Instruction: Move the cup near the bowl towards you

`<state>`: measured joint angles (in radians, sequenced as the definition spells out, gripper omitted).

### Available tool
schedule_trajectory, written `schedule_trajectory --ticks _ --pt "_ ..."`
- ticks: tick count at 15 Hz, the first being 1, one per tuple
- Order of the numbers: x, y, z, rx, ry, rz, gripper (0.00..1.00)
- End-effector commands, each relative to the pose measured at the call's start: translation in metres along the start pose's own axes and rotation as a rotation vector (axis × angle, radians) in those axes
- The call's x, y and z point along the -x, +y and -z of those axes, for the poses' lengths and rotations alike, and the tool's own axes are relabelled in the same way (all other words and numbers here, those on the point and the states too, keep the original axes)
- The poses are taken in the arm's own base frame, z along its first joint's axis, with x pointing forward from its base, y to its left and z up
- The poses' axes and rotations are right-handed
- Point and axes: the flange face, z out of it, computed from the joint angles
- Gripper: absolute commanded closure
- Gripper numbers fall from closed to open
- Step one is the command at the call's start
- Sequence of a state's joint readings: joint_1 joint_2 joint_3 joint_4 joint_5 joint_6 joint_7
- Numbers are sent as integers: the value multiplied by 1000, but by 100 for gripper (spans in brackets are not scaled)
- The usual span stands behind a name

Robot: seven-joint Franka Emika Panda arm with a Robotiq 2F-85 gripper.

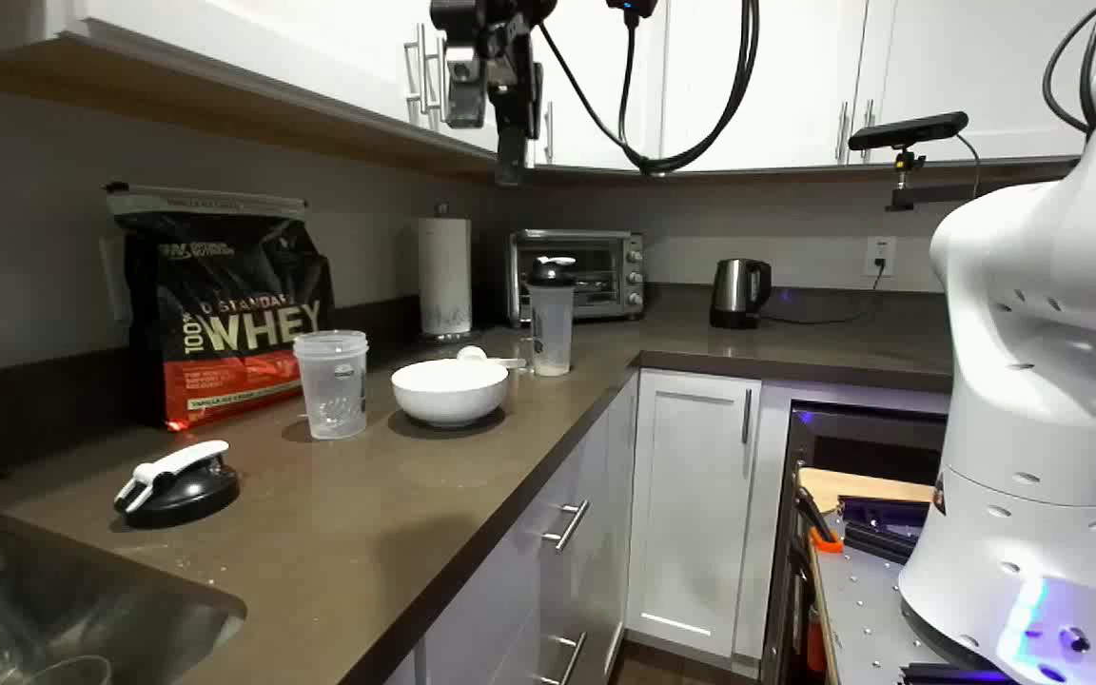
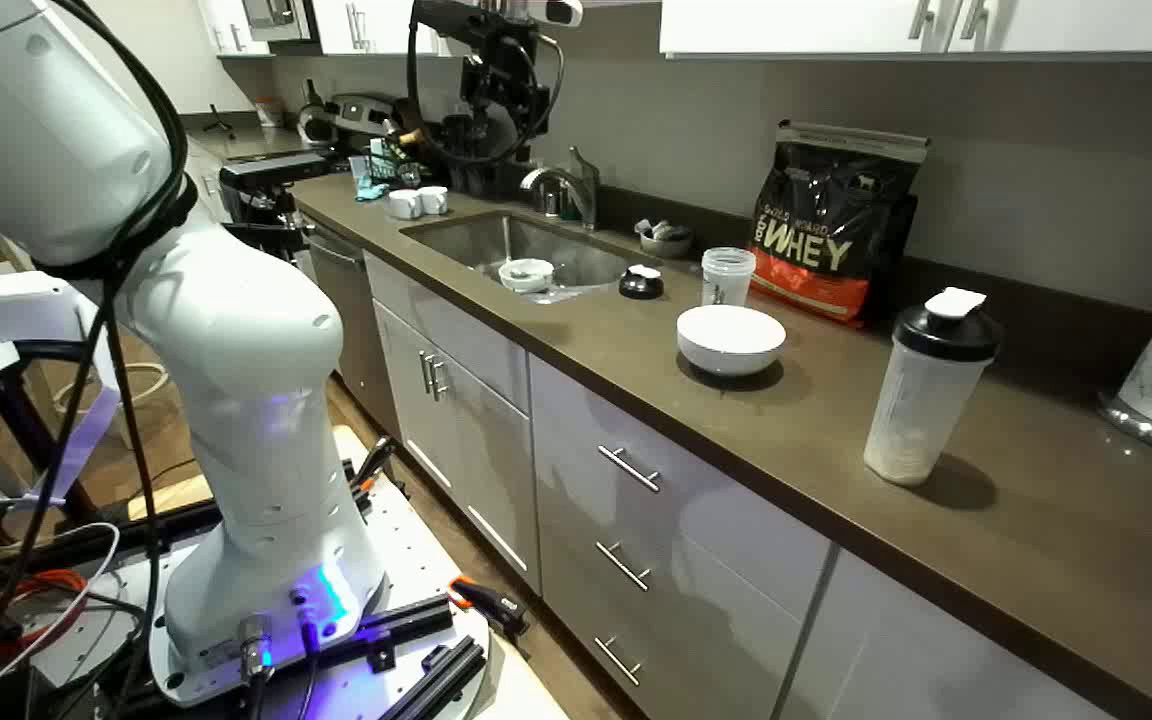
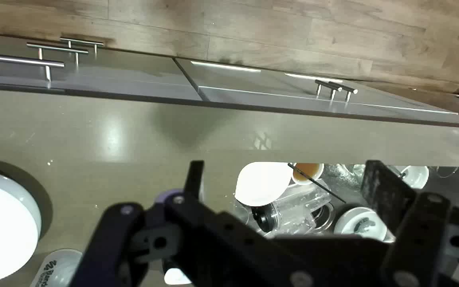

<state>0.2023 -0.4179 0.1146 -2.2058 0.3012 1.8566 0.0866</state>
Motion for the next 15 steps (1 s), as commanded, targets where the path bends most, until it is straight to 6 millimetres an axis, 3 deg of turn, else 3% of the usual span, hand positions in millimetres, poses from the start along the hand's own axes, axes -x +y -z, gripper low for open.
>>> schedule_trajectory --ticks 1,12,15 --pt "0 0 1 0 -1 0 0" --pt "0 0 1 0 -1 0 0" --pt "-16 7 -5 20 35 -12 0"
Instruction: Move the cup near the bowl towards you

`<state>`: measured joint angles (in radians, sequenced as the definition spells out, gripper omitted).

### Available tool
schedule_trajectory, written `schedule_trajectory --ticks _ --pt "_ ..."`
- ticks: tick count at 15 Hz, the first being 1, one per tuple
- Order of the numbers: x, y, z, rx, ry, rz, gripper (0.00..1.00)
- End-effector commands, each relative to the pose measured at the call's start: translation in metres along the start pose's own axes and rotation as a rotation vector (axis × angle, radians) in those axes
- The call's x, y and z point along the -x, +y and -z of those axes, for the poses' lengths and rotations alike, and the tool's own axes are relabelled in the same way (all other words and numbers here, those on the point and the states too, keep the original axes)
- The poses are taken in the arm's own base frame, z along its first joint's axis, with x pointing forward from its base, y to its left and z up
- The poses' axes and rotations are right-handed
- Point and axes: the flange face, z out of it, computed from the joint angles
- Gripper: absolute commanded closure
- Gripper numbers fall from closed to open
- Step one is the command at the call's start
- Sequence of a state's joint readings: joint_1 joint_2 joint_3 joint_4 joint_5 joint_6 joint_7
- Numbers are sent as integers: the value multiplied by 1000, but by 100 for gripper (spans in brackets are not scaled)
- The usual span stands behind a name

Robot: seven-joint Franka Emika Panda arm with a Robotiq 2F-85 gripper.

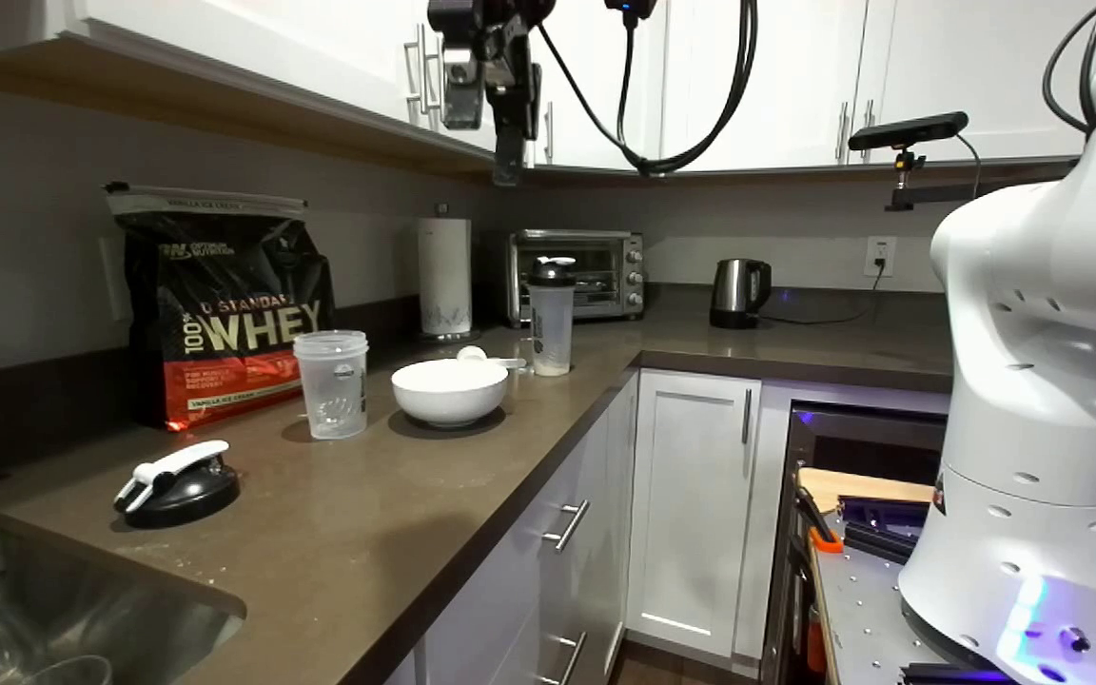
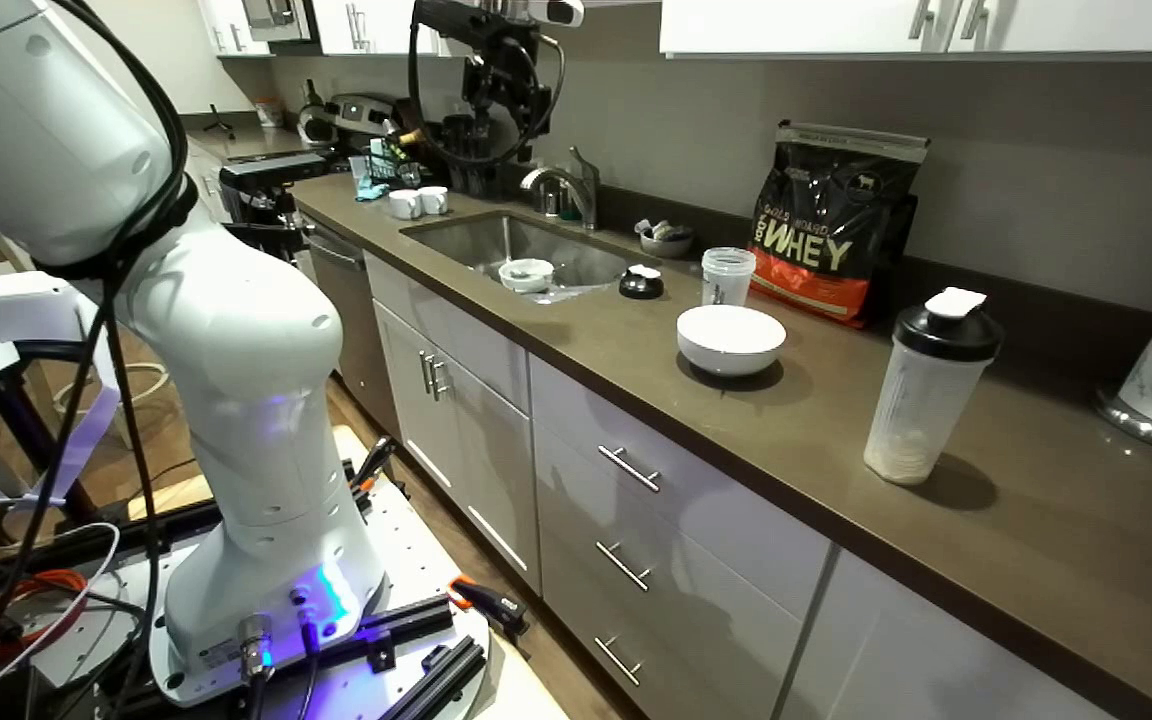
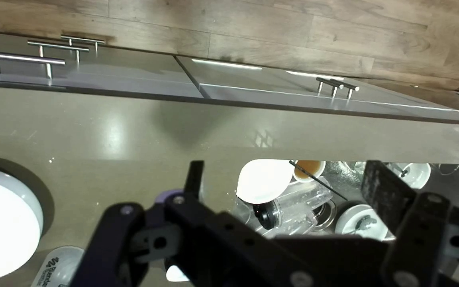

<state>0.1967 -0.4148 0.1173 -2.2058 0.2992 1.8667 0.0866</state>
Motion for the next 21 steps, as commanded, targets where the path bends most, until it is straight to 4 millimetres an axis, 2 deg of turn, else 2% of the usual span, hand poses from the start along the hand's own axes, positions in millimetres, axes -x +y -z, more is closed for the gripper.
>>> schedule_trajectory --ticks 1,7,14,21 --pt "-20 8 -6 28 42 -12 0" --pt "-64 33 -22 113 150 -20 0" --pt "-122 83 -34 240 317 -33 0" --pt "-168 133 -69 276 322 -124 0"
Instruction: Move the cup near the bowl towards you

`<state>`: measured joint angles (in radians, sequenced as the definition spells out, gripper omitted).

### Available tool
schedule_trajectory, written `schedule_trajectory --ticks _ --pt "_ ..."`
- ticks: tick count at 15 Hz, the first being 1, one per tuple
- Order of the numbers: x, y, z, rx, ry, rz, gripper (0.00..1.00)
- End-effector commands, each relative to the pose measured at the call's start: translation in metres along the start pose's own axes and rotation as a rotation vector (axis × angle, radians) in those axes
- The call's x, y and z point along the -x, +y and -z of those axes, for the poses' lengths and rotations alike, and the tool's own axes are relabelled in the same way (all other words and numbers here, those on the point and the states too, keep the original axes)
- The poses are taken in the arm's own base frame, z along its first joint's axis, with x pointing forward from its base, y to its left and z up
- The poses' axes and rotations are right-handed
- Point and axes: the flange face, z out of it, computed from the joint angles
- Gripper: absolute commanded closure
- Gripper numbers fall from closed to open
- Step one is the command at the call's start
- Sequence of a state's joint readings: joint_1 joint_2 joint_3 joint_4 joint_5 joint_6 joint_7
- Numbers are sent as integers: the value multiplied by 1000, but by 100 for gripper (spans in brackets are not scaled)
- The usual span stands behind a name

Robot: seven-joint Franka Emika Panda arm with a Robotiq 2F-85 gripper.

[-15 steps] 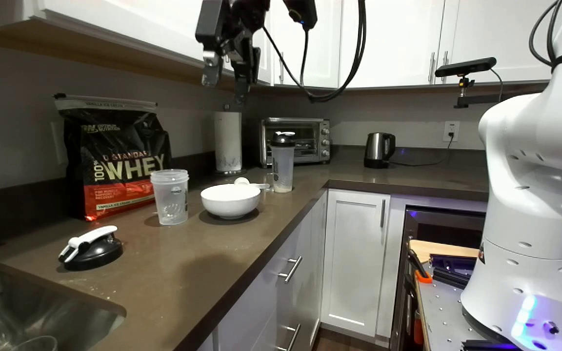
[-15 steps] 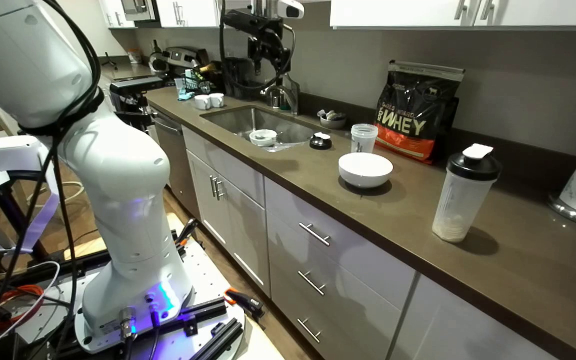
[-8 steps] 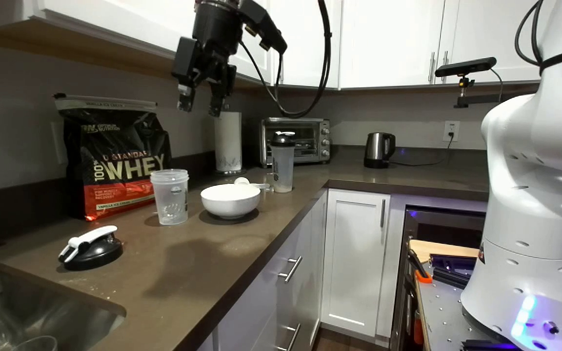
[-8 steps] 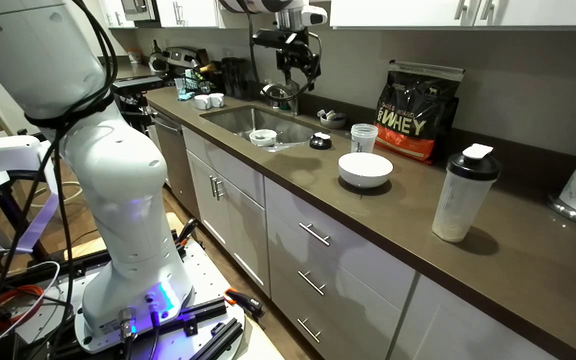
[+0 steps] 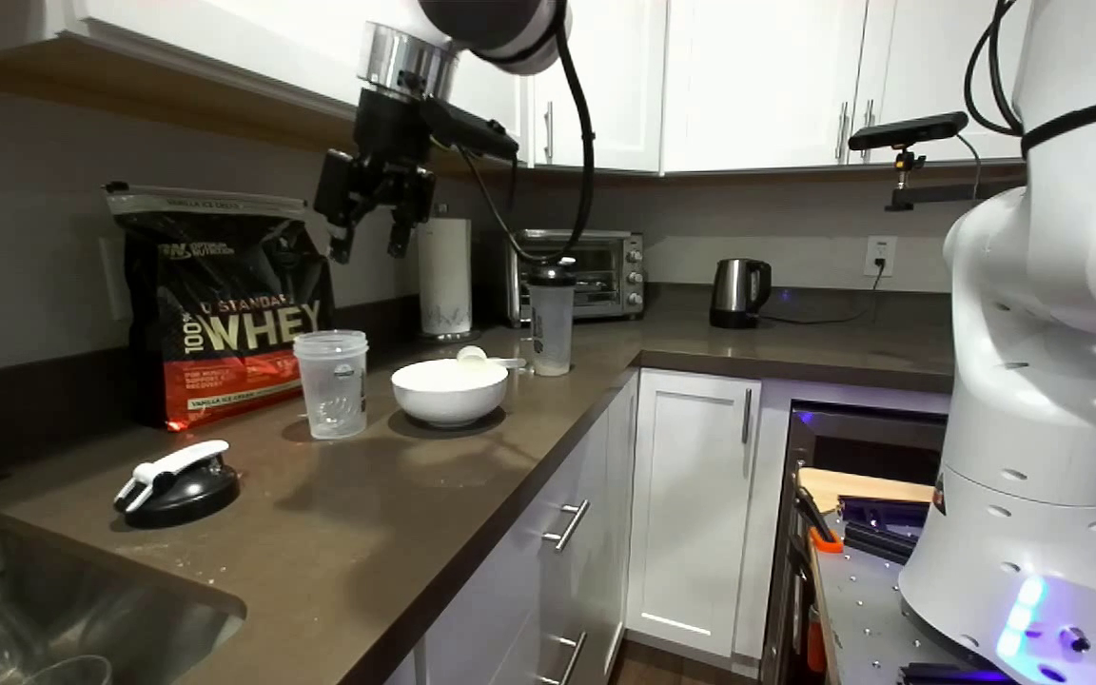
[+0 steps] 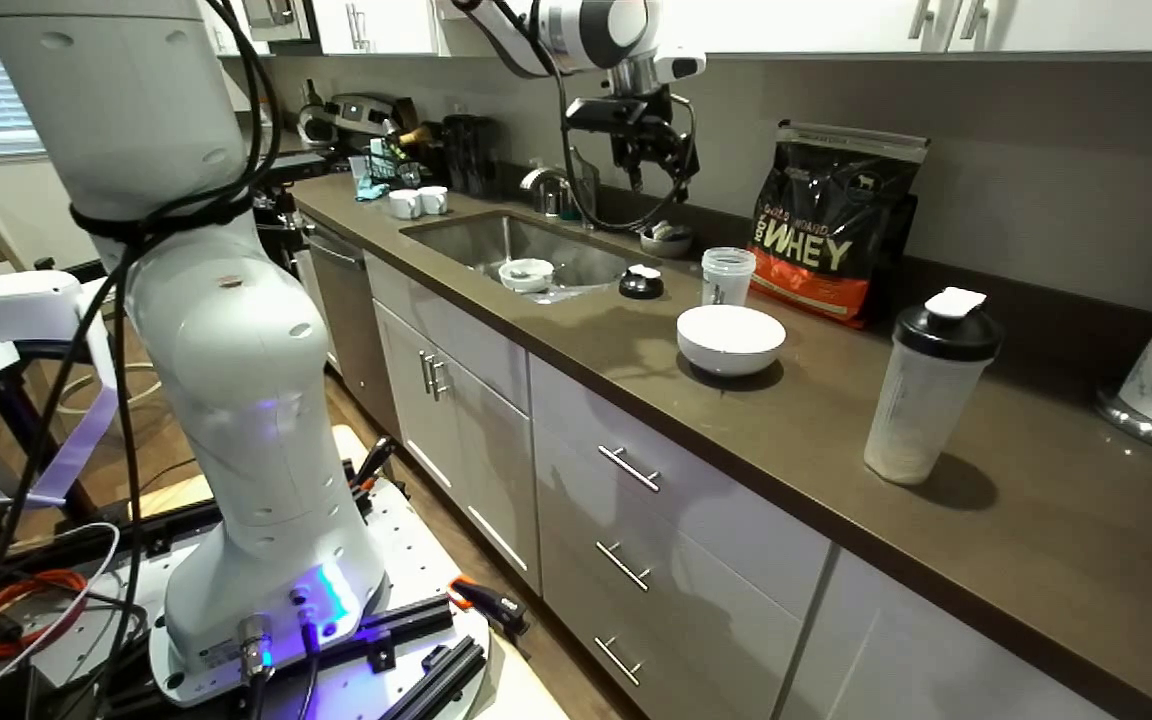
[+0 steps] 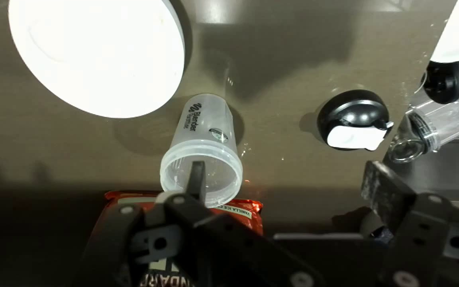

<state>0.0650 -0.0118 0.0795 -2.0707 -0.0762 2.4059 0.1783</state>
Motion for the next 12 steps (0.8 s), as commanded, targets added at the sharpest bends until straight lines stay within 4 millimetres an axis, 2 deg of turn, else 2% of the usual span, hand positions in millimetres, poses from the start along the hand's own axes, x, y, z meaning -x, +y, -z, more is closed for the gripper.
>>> schedule_trajectory --ticks 1,3,7,12 --pt "-4 4 -8 2 -9 -11 0" --pt "-11 8 -20 4 -20 -20 0" --pt "-20 8 -26 8 30 -54 0" --pt "-36 23 -49 41 119 -109 0"
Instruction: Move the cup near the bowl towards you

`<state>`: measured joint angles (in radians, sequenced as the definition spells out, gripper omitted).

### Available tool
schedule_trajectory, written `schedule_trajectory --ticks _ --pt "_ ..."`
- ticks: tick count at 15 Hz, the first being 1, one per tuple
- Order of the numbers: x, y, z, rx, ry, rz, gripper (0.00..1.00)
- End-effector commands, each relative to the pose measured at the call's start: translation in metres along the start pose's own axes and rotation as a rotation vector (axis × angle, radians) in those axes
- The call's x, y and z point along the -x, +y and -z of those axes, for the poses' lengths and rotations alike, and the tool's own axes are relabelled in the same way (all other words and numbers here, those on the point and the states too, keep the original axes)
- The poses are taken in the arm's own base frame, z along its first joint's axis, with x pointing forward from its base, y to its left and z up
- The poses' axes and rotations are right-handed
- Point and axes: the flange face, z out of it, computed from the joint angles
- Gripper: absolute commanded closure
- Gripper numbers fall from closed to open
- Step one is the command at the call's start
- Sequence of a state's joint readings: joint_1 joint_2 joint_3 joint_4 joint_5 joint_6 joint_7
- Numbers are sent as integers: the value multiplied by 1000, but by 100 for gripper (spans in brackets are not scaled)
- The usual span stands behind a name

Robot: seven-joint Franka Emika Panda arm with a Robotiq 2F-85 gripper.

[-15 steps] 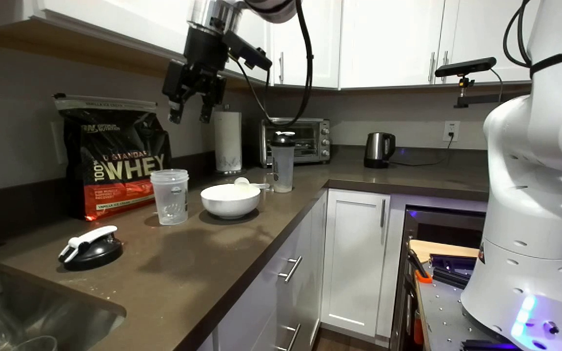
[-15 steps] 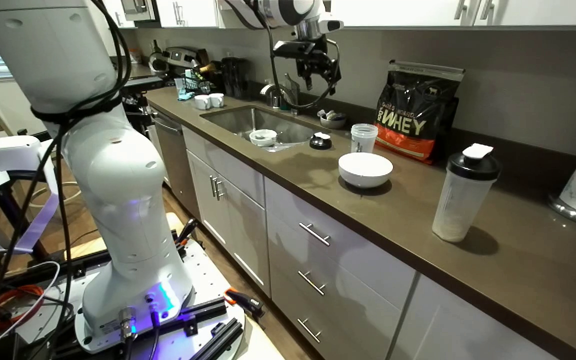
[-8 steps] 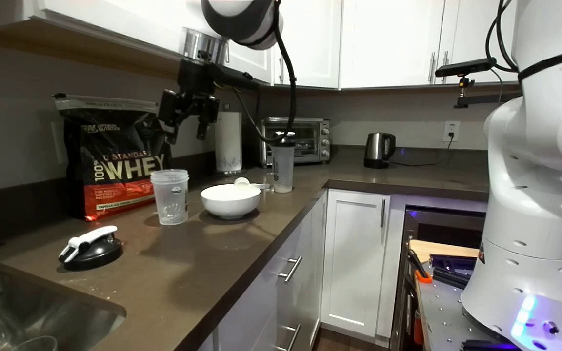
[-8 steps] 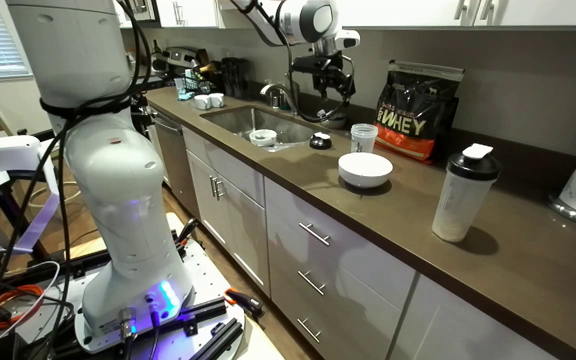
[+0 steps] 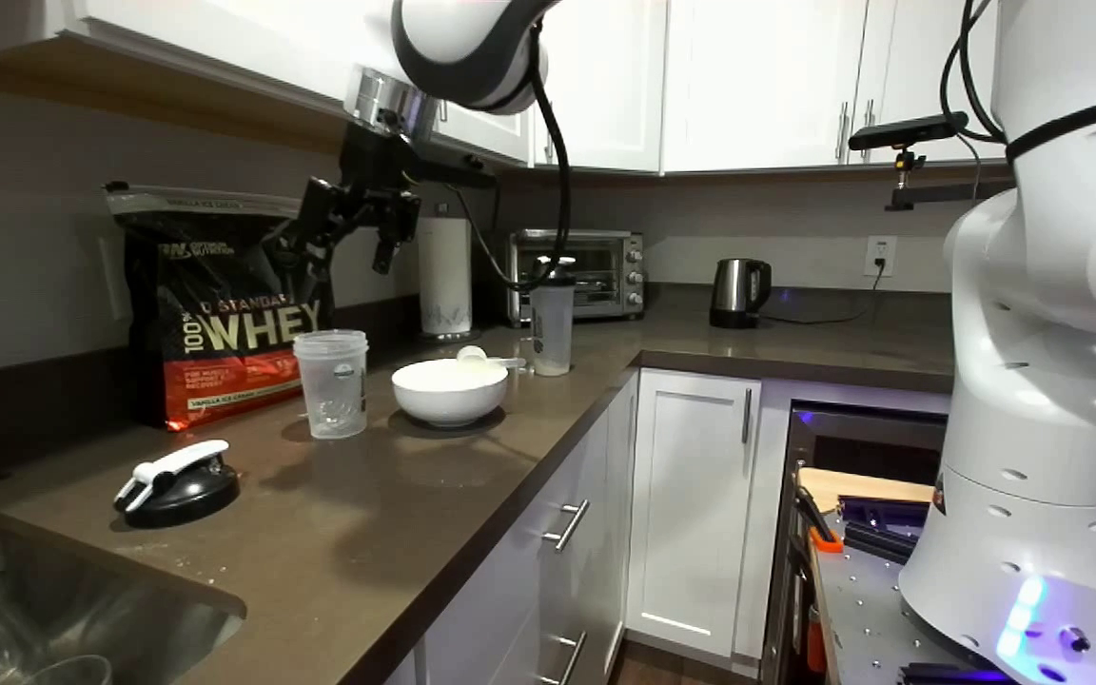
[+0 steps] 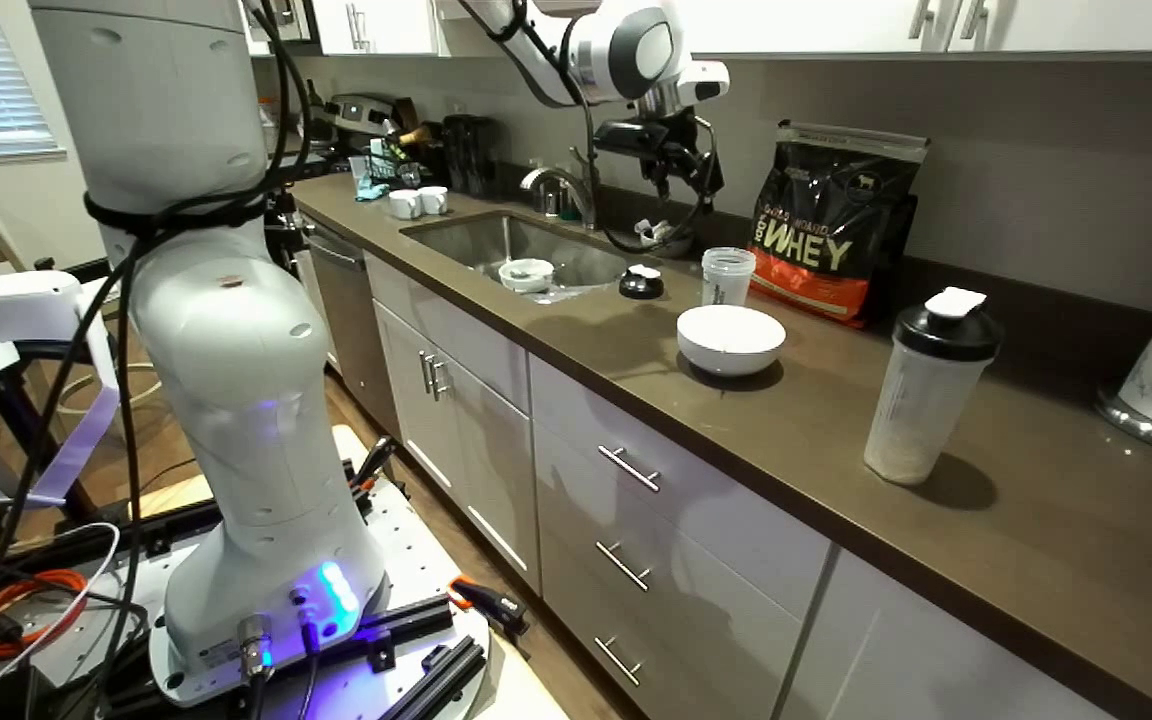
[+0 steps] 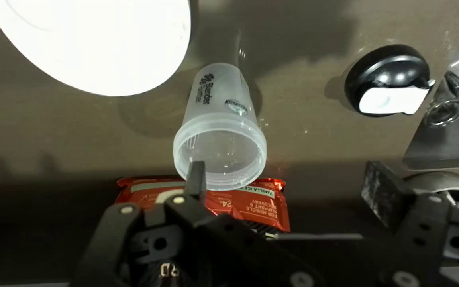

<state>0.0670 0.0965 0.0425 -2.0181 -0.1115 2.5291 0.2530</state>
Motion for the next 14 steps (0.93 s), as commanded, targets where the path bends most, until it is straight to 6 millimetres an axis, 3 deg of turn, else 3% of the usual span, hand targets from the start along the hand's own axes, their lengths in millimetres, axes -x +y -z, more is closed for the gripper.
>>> schedule_trajectory --ticks 1,5,11,12,13,14 --pt "-15 12 -24 48 57 -37 0" --pt "-28 33 -52 100 63 -80 0" --pt "-53 49 -74 128 49 -116 0" --pt "-55 50 -76 130 45 -116 8" --pt "-57 50 -79 130 35 -118 5" --pt "-57 49 -82 129 27 -118 21"
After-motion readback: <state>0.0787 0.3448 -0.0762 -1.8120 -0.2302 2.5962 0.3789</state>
